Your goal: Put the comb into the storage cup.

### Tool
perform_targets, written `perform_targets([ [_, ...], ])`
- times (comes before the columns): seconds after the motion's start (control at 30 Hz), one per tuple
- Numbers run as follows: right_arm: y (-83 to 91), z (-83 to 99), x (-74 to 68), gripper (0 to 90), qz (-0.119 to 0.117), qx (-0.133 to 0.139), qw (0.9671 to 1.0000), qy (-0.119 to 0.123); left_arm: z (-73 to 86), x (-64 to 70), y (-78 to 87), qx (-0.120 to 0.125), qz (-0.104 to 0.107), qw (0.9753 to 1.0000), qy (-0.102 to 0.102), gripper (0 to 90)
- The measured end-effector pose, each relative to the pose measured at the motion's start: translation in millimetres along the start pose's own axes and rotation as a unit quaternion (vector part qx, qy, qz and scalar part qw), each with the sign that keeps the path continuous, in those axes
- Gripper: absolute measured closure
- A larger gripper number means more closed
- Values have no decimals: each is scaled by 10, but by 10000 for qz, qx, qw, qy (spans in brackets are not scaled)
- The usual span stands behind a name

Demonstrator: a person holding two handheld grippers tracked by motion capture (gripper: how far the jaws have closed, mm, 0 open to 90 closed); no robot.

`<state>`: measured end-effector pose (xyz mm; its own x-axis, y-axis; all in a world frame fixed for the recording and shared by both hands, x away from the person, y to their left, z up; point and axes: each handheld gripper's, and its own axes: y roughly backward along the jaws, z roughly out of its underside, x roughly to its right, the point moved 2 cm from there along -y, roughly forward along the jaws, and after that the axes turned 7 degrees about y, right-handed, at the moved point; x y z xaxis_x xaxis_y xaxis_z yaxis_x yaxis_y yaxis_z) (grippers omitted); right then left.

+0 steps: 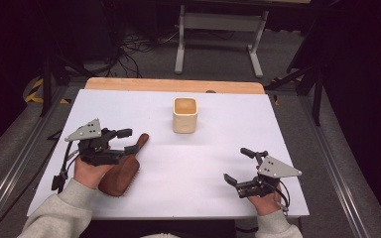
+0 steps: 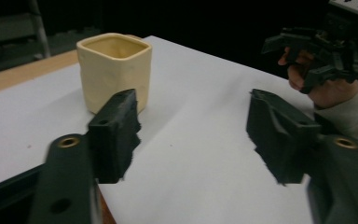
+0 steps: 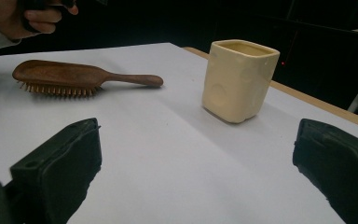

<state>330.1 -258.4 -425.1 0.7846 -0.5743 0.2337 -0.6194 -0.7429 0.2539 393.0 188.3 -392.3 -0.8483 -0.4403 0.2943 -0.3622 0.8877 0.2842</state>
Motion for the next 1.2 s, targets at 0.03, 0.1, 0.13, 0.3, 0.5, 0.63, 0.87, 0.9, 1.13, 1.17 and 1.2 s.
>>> perform_targets([
  [0.03,1,1,0,18,1,-1,10000,1,-2,-27,-8,-49,44,10000,35,474],
  [0.1,4,2,0,18,1,-2,10000,4,0,-63,-27,-142,52,9998,101,612],
  [0.13,5,2,-1,18,-7,0,10000,12,5,-74,-36,-174,52,9998,104,669],
  [0.3,-5,4,-2,18,-20,-19,10000,23,14,-108,-82,-418,-4,9991,-32,900],
  [0.5,-5,4,-4,18,-24,-13,10000,10,-40,-138,-147,-805,-121,9965,-199,900],
  [0.63,-6,7,0,18,-27,-20,10000,6,-53,-170,-213,-1110,-265,9931,-271,900],
  [0.87,-9,10,-2,18,-46,-36,10000,-6,-61,-200,-358,-1776,-441,9816,-552,900],
  [0.9,-10,10,-2,18,-49,-36,10000,-7,-60,-200,-382,-1867,-439,9797,-584,900],
  [1.13,-11,12,-4,18,-59,-44,10000,-12,-57,-223,-547,-2488,-438,9648,-723,900],
  [1.17,-11,12,-3,18,-61,-45,10000,-14,-56,-234,-567,-2531,-441,9638,-713,900],
  [1.2,-11,13,-2,18,-61,-45,10000,-18,-54,-245,-586,-2602,-410,9624,-672,900],
])
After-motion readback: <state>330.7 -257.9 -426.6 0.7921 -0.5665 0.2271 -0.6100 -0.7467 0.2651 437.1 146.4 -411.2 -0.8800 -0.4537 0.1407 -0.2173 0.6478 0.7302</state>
